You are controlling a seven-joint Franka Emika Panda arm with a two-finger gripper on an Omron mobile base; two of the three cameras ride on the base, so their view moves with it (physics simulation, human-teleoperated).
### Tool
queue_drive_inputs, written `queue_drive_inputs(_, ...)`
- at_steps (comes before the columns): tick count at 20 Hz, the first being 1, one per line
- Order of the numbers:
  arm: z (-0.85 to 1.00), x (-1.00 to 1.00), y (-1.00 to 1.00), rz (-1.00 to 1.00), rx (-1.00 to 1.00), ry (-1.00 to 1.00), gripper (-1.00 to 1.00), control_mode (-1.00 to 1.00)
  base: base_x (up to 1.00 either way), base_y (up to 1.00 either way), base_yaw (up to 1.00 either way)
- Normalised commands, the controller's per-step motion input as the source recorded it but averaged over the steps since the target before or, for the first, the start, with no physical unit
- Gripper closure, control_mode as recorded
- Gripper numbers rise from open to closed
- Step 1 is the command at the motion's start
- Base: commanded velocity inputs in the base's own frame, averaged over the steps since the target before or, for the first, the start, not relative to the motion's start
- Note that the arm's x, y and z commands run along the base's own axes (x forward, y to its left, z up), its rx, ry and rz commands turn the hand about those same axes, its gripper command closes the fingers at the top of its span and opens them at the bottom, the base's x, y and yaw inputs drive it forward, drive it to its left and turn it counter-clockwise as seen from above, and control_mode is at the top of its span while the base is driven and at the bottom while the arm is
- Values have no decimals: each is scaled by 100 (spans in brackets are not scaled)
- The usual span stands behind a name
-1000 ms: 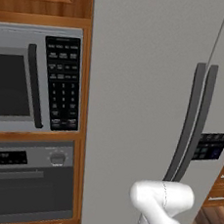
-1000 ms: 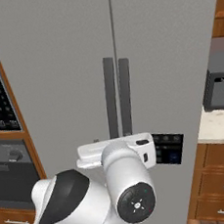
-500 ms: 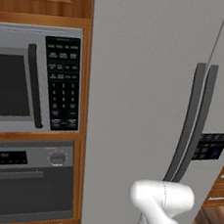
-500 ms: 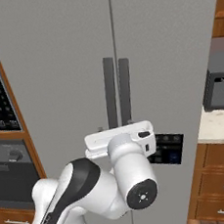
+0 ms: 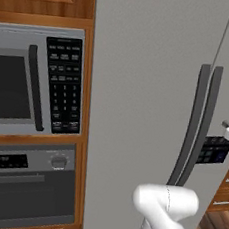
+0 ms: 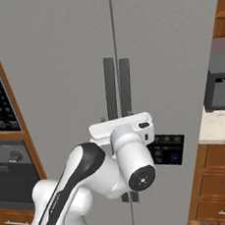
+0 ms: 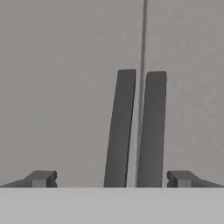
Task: Open the freezer door, pick up the ice cube tray from the freezer, and place it on the dining counter.
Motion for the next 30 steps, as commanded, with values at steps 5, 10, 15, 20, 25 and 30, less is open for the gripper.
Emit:
queue_drive_inputs(5,-2,63,0,0,4,0,-100,-100,0,0,0)
queue_drive_inputs(10,-4,38,0,0,3,0,-100,-100,0,0,0)
queue_drive_inputs(15,0,40,-12,2,4,-1,-100,-100,0,0,0)
queue_drive_inputs(20,0,28,-18,5,4,-1,-100,-100,0,0,0)
queue_drive_inputs(25,0,24,-16,5,3,-1,-100,-100,0,0,0)
queue_drive_inputs(30,-6,32,-1,3,0,0,-100,-100,0,0,0)
